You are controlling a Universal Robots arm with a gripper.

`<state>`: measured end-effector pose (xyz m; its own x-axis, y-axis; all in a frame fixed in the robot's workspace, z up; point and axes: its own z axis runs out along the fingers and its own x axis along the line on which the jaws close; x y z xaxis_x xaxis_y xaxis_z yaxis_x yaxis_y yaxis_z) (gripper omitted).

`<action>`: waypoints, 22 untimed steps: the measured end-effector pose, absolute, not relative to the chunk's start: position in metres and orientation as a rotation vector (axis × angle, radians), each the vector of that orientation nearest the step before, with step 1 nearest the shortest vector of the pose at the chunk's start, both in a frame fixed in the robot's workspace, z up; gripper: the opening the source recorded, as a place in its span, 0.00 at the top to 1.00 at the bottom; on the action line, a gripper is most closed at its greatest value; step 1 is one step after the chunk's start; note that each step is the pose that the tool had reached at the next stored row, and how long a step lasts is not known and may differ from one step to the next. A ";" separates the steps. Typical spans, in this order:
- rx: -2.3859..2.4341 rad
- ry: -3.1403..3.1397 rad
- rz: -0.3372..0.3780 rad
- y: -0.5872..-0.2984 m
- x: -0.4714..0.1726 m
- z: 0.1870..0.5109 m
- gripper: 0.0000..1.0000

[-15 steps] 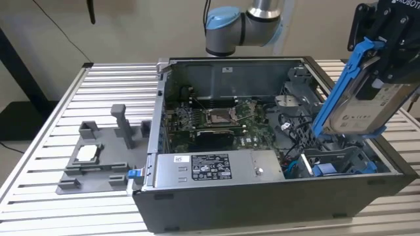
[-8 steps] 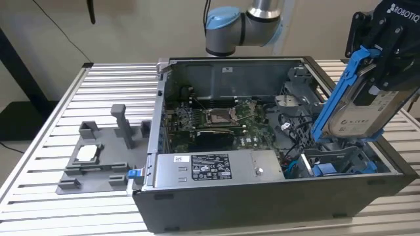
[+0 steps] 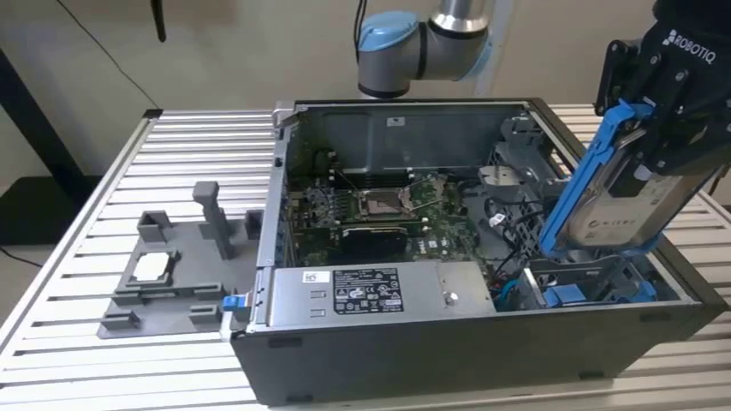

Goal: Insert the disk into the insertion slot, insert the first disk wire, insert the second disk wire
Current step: 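Insert the disk into the insertion slot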

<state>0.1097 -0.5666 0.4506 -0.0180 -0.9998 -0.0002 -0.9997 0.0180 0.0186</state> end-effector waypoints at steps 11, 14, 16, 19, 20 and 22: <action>2.194 -2.231 -0.022 -0.567 0.114 0.436 0.67; 2.197 -2.228 -0.022 -0.567 0.114 0.431 0.67; 2.199 -2.227 -0.022 -0.567 0.115 0.428 0.67; 2.201 -2.226 -0.024 -0.567 0.115 0.424 0.67; 2.202 -2.226 -0.025 -0.567 0.115 0.423 0.67; 2.203 -2.226 -0.027 -0.567 0.115 0.420 0.67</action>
<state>0.1155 -0.5666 0.4202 -0.0106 -0.9999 -0.0051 -0.9998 0.0105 0.0187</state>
